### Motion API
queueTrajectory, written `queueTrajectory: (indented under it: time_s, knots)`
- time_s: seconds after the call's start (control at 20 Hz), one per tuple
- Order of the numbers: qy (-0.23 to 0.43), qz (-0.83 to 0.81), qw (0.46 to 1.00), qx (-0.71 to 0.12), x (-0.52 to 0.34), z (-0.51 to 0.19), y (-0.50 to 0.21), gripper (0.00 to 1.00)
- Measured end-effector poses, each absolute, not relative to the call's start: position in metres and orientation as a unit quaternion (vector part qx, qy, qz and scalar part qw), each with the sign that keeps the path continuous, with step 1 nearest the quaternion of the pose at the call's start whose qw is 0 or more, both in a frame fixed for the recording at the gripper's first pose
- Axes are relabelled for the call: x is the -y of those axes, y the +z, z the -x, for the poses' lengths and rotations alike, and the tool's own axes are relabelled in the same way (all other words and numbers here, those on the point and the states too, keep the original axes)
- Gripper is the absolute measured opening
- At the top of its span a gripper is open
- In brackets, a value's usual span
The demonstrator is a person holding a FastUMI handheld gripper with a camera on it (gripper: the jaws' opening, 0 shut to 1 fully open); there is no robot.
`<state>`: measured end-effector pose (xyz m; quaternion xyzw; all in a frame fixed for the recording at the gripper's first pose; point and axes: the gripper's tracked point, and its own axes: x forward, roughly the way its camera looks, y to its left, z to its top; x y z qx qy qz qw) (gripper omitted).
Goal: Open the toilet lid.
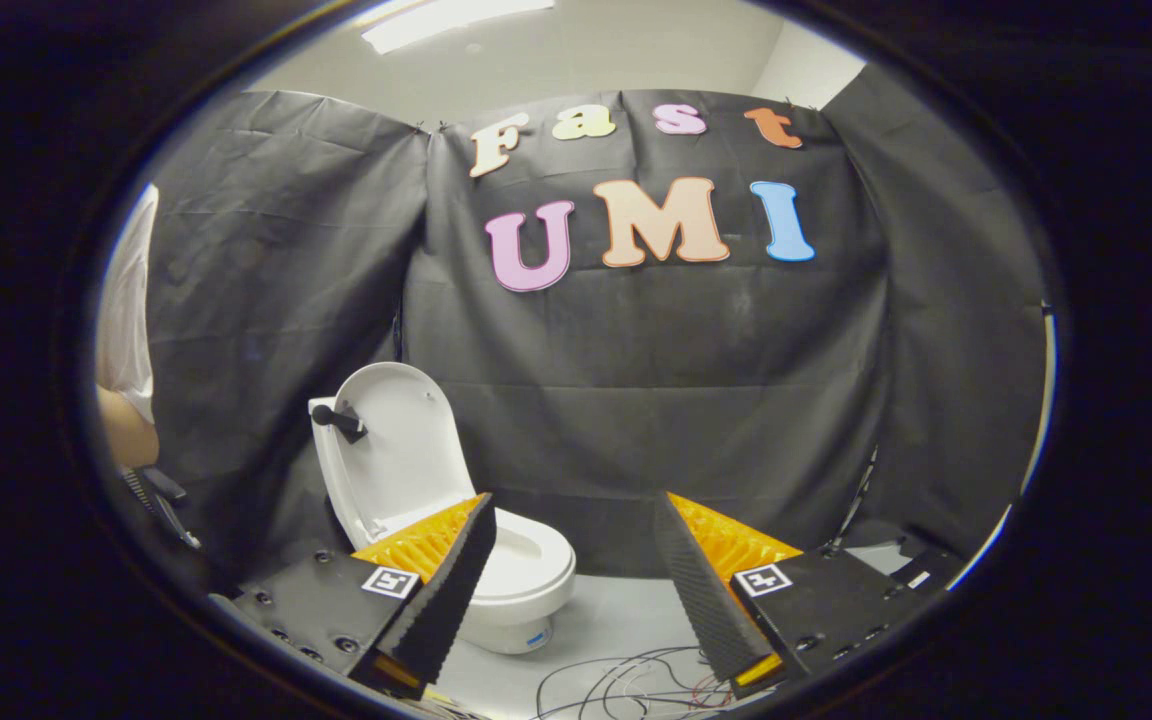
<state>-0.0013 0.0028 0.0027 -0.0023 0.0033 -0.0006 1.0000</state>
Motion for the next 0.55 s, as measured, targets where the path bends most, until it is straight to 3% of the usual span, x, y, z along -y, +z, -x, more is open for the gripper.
queueTrajectory:
  time_s: [0.55]
  knots:
    - [0.0, 0.002, 1.0, -0.003, -0.0013, 0.0016, 0.0033, 0.99]
